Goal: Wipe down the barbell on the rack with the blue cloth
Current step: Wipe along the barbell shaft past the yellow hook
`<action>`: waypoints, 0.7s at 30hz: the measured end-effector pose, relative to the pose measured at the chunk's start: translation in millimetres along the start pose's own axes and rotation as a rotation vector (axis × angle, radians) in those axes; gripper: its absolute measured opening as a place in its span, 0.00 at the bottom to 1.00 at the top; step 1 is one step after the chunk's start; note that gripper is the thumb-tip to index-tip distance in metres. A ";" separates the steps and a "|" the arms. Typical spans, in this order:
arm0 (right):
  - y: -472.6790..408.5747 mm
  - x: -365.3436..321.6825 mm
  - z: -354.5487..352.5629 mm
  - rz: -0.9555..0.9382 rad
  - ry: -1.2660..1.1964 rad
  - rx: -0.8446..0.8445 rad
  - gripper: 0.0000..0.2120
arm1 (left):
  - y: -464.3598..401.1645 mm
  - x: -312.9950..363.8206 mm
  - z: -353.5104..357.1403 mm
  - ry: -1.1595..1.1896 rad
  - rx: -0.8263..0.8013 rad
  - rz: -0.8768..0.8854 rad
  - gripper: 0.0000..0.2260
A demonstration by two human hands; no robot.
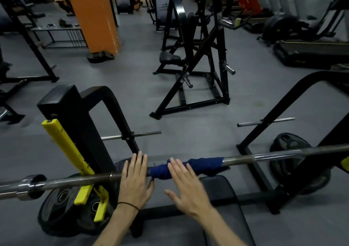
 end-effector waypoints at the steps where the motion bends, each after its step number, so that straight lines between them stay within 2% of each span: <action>1: 11.0 23.9 -5.8 -0.009 0.044 0.047 0.35 | 0.2 -2.3 0.4 -0.002 0.012 0.018 0.40; 2: 24.0 48.4 -13.4 0.064 0.063 0.108 0.34 | 0.1 -3.3 0.7 -0.005 0.013 0.029 0.40; 4: 48.4 79.5 -25.3 0.384 0.056 0.280 0.33 | 0.5 -0.4 -1.3 -0.009 0.017 0.025 0.40; 6: 36.3 62.0 -19.3 0.599 -0.046 0.384 0.35 | -0.2 6.1 -3.3 -0.001 0.034 -0.011 0.44; 7: 19.7 39.3 -9.8 0.592 -0.125 0.389 0.36 | 0.2 8.3 -3.6 0.003 0.035 -0.030 0.46; 9: -5.4 -13.4 8.3 0.331 -0.178 0.232 0.37 | 0.2 8.2 -3.7 -0.002 0.047 -0.037 0.48; 11: -2.1 -15.7 10.5 0.035 -0.025 0.075 0.36 | 1.5 7.1 -0.5 -0.030 0.064 -0.009 0.45; 12: 5.9 4.3 3.6 -0.013 0.046 0.080 0.34 | 3.8 7.7 1.3 -0.041 0.087 0.016 0.40; 14: 31.6 52.8 -9.5 0.089 0.126 0.165 0.32 | 9.7 10.9 3.4 -0.052 0.126 0.040 0.31; 16: 58.3 87.2 -22.8 0.352 0.144 0.297 0.31 | 11.8 14.5 1.7 -0.054 0.135 0.025 0.29; 18: 53.6 82.4 -22.4 0.558 0.056 0.388 0.32 | 5.6 21.9 -1.0 -0.063 0.161 0.047 0.27; 20: 22.0 46.2 -11.9 0.587 -0.104 0.429 0.33 | -4.7 33.3 -3.6 -0.058 0.151 0.084 0.28; 21: 4.4 21.2 -5.4 0.468 -0.147 0.359 0.34 | -9.6 38.0 -6.9 -0.054 0.136 0.092 0.27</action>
Point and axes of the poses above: each hand's wrist, its own y-axis away from the middle knuckle, its own z-axis out of the palm, x = y × z, the point moved 3 cm from there along -y, towards the middle knuckle, and after that the axes turned 12 degrees about -z, right-handed, at the moved point
